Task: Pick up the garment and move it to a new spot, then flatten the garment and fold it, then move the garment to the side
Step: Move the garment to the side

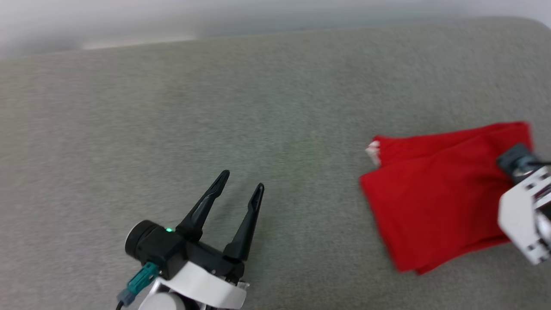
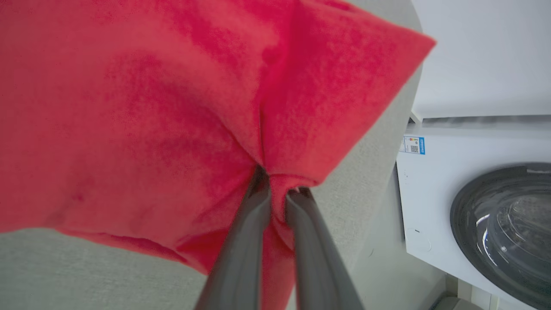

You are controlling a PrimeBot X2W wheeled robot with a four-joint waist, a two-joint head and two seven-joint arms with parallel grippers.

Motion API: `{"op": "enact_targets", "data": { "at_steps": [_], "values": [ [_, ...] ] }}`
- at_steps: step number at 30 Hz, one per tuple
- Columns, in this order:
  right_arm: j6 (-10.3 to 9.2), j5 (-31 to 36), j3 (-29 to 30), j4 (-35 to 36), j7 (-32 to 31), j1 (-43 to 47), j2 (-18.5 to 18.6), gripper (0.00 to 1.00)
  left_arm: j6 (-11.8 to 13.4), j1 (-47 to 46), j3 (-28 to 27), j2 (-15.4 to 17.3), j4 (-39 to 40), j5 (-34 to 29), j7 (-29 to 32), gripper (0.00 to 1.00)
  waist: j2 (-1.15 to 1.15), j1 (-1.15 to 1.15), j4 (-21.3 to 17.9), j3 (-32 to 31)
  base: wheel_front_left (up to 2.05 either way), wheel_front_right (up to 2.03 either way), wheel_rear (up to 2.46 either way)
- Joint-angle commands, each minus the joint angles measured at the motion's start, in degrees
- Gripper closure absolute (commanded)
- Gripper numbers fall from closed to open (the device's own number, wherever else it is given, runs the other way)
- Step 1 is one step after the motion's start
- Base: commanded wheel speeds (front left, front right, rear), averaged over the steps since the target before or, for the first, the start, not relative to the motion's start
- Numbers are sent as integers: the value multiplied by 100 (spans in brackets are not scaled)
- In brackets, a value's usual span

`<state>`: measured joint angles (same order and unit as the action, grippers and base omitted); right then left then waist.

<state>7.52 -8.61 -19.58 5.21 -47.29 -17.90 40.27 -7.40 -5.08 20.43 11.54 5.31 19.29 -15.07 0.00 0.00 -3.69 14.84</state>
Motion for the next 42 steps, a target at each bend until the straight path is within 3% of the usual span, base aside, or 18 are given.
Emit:
{"op": "enact_targets", "data": {
  "at_steps": [1, 8, 22, 29, 30, 31, 32, 38, 42],
  "values": [
    [-6, 25, 96, -69, 90, -143, 130, 100, -10, -124, 34, 21, 14, -43, -12, 0, 0, 0, -428, 360, 0, 0, 0],
    [-8, 314, 409, -1000, 933, -599, 794, 100, -10, -603, 385, 176, 127, -136, -12, 0, 0, 0, -844, 1057, 0, 0, 0],
    [-8, 1002, 1350, -3185, 2379, -1333, 869, 100, -10, -1351, 802, 474, 437, -296, -12, 0, 0, 0, -931, 2099, 0, 0, 0],
    [-8, 1235, 1827, -3787, 2818, -1626, 545, 100, -10, -1438, 827, 529, 405, -257, -12, 0, 0, 0, -861, 2170, 0, 0, 0],
    [-8, 1297, 1893, -3845, 2860, -1651, 498, 97, -10, -1445, 816, 531, 398, -252, -12, 0, 0, 0, -847, 2160, 0, 0, 0],
    [-8, 1351, 1930, -3893, 2881, -1653, 447, 64, -10, -1453, 801, 523, 395, -248, -12, 0, 0, 0, -832, 2141, 0, 0, 0],
    [-8, 1378, 1994, -3939, 2906, -1672, 398, 0, -10, -1449, 781, 515, 390, -247, -12, 0, 0, 0, -819, 2110, 0, 0, 0],
    [-8, 1555, 2220, -3817, 3015, -1795, 228, 0, -10, -1299, 685, 486, 285, -451, -12, 0, 0, 0, -738, 1711, 0, 0, 0],
    [-7, 1385, 2526, -3470, 3167, -1772, 49, 0, -7, -1136, 438, 244, 192, -445, -12, 0, 0, 0, -580, 1237, 0, 0, 0]
  ]
}}
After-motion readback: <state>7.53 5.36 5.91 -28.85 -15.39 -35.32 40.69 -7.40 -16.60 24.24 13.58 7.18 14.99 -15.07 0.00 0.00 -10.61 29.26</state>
